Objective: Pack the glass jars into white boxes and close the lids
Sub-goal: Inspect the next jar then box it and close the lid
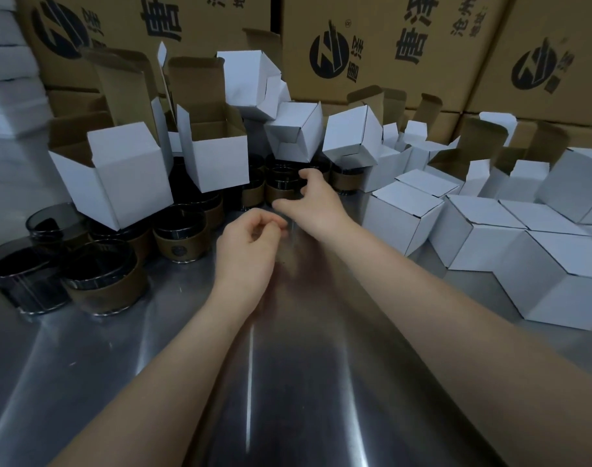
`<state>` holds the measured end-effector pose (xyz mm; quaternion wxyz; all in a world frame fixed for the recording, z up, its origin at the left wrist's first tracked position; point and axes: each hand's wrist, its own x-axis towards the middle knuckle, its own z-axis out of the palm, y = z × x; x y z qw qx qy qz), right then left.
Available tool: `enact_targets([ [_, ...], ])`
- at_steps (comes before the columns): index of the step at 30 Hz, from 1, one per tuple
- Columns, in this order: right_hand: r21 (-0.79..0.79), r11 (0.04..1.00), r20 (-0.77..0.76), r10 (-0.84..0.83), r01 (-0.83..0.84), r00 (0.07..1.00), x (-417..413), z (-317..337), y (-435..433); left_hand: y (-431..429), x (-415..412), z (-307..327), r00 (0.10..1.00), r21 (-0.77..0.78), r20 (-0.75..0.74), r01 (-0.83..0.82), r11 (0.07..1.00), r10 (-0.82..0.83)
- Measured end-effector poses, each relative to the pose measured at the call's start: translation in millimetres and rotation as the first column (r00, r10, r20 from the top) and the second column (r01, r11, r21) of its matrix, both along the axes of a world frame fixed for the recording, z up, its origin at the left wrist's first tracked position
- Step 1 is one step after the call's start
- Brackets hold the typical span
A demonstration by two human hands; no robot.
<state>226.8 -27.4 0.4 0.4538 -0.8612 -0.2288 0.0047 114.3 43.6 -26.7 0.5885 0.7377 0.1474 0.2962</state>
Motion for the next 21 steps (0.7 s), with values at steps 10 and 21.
enact_targets([
  [10,0.106,0.982,-0.107,-0.146,0.157,0.983,31.5,-16.4,33.4,-0.5,-0.5,-0.9,1.000,0.001,-0.005,0.016,1.000,-0.016],
  [21,0.190,0.964,-0.095,-0.172,0.187,0.981,33.6,-21.6,27.3,0.1,0.0,-2.3,1.000,0.014,-0.003,0.026,1.000,-0.026],
])
